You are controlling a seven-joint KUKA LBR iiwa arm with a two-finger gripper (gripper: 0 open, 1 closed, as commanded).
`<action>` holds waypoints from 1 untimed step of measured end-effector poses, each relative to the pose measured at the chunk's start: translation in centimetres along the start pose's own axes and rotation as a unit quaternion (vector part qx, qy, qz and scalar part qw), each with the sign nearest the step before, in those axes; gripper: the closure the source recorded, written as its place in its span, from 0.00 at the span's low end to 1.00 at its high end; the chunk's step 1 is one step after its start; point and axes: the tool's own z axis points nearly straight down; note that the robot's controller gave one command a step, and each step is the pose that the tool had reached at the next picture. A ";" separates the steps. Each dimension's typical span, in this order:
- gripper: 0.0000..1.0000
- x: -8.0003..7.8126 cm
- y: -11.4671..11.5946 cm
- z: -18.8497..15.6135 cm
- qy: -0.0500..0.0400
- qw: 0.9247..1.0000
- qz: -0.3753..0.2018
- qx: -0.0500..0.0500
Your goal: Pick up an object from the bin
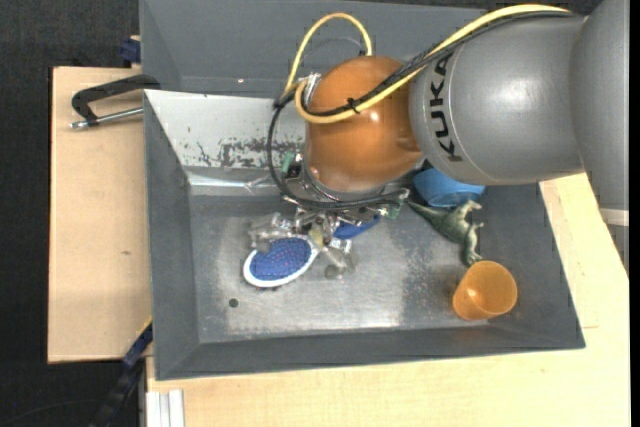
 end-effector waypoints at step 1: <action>1.00 -0.5 -0.3 -0.8 -0.006 1.000 0.000 0.005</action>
Offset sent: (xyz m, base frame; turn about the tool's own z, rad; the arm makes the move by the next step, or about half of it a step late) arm 0.0000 0.0000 0.0000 0.0000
